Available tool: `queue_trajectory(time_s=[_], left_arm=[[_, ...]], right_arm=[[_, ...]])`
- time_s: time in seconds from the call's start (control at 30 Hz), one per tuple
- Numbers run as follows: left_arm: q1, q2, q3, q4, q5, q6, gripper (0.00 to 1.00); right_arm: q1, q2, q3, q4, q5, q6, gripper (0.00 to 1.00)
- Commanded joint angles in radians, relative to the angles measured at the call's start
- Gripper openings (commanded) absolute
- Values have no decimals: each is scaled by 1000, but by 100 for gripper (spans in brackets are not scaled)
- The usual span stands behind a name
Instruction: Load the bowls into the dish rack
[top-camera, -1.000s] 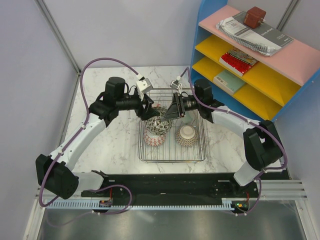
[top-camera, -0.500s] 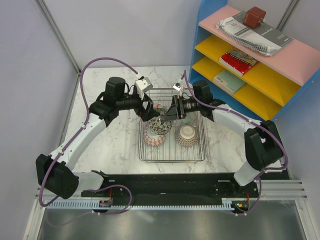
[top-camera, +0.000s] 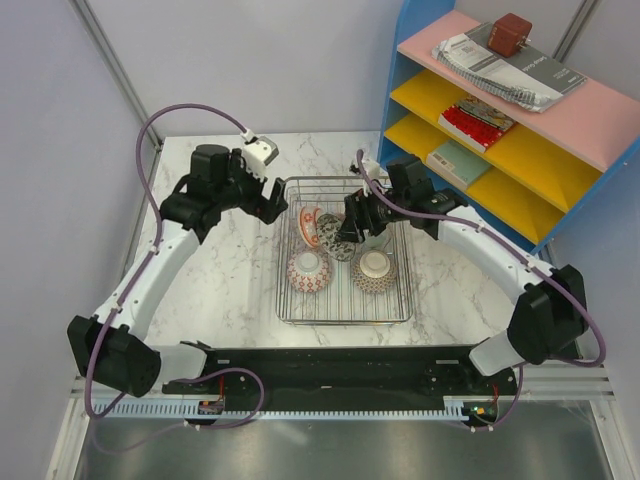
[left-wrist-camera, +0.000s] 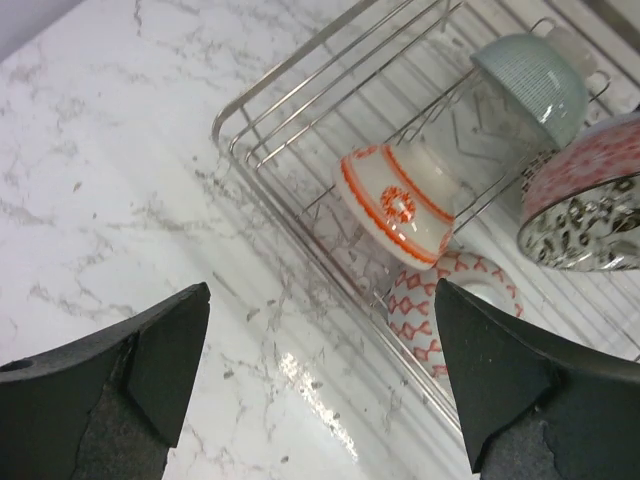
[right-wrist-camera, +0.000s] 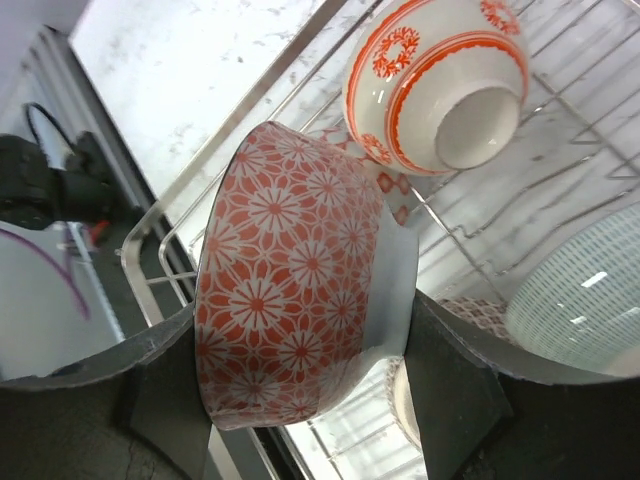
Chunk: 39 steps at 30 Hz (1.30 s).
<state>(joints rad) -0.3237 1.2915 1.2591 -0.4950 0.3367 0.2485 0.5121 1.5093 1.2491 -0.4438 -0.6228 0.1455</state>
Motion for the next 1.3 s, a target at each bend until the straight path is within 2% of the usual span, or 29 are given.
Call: queue_trajectory(time_s=[0.0,0.33,0.57,1.0,1.27], left_arm=[[52,-69,-39,-89,-47,38,100],[231,-167,-228,-116,-44,34,100],[322,-190,-279,-109,31,28,100],[359,-216,-303,-94,21,20,100],[365,-213,-305,-89,15,18,100]], right_arm=[[37,-80,93,-119,167,-191,0],[195,-104,110,-234,441,-400,0],[282,-83,105,-271,538,-481,0],[405,-43,55,-291,617,-550,0],[491,18,33,-291,742,-593,0]])
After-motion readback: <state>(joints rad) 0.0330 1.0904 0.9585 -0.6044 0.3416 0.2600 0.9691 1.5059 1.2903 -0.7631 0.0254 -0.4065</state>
